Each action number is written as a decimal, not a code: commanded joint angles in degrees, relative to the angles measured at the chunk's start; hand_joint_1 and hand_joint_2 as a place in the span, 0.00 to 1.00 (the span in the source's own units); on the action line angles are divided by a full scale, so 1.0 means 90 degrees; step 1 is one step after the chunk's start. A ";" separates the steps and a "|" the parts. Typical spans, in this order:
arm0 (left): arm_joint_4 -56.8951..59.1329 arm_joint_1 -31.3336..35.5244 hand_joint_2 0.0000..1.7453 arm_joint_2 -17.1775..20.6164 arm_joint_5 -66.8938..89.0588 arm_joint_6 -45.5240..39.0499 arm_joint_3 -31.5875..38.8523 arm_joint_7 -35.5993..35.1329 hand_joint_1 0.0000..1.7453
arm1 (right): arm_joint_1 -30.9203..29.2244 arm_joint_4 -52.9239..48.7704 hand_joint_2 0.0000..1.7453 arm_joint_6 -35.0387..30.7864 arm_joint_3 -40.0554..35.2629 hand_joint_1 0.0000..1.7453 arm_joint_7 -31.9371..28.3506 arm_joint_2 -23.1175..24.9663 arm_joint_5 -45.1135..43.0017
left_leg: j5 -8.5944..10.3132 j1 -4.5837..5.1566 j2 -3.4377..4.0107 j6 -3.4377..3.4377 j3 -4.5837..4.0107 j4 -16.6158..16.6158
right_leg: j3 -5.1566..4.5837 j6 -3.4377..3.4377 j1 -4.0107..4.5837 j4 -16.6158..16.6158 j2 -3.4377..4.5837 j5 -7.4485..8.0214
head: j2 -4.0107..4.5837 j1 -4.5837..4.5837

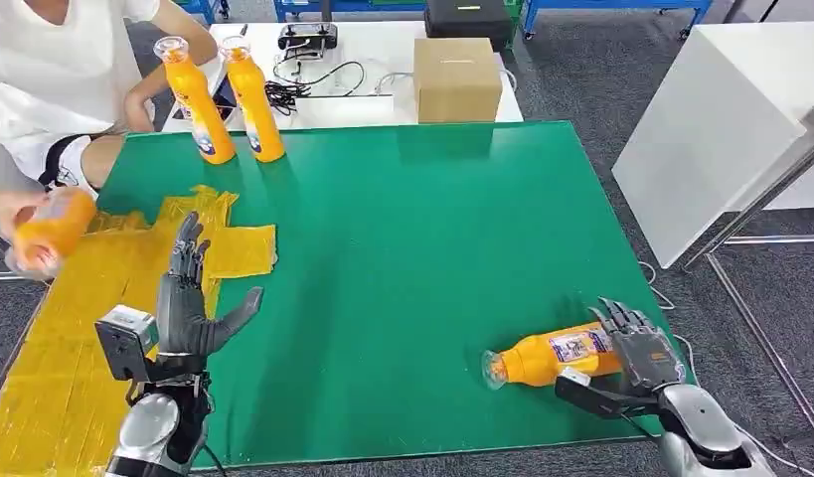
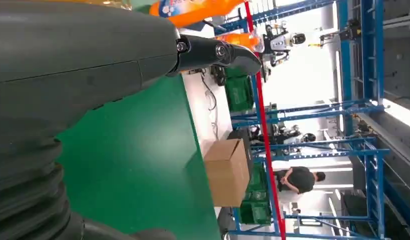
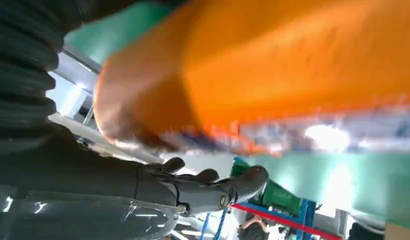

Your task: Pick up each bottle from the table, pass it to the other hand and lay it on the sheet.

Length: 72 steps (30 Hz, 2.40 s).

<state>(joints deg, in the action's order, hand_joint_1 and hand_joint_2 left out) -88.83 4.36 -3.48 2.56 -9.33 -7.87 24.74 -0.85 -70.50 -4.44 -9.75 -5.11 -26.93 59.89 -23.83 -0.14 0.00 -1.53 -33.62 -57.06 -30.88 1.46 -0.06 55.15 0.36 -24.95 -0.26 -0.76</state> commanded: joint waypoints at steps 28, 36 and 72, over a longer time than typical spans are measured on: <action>0.0254 0.0089 1.00 -0.0008 -0.0700 0.1516 -0.1057 -0.0520 0.00 | -0.0747 -0.0284 1.00 -0.2080 0.1509 1.00 -0.1425 0.3081 -0.3119 | 0.0000 -0.0008 -0.0005 0.0009 -0.0028 0.0001 | -0.0003 -0.0004 0.0006 0.0004 0.0004 0.0000 | 0.0000 0.0002; 0.0624 0.0454 1.00 -0.0001 -0.1157 0.2110 -0.1477 -0.0665 0.00 | -0.1116 -0.0087 1.00 -0.1863 0.1178 1.00 -0.1781 0.3538 -0.3965 | 0.0008 -0.0007 -0.0011 0.0011 -0.0039 0.0002 | -0.0014 -0.0006 0.0006 0.0005 -0.0005 0.0005 | 0.0000 0.0000; 0.1215 0.1248 1.00 -0.0081 -0.0852 0.0464 -0.1744 -0.0418 0.00 | -0.1792 0.1385 1.00 -0.0027 -0.3011 1.00 -0.2161 0.4385 -0.5738 | 0.0008 -0.0020 -0.0027 0.0025 -0.0032 0.0009 | 0.0004 -0.0010 0.0020 -0.0004 -0.0024 -0.0008 | 0.0000 0.0000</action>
<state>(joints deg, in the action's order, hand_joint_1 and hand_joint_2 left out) -81.59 12.33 -4.50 -5.31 -4.52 -23.45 21.55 -15.02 -62.73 -4.57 -31.19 -24.22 13.90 7.28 -23.63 -0.27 -0.24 -1.40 -34.26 -57.06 -31.22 1.37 0.07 55.22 0.19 -24.90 -0.26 -0.76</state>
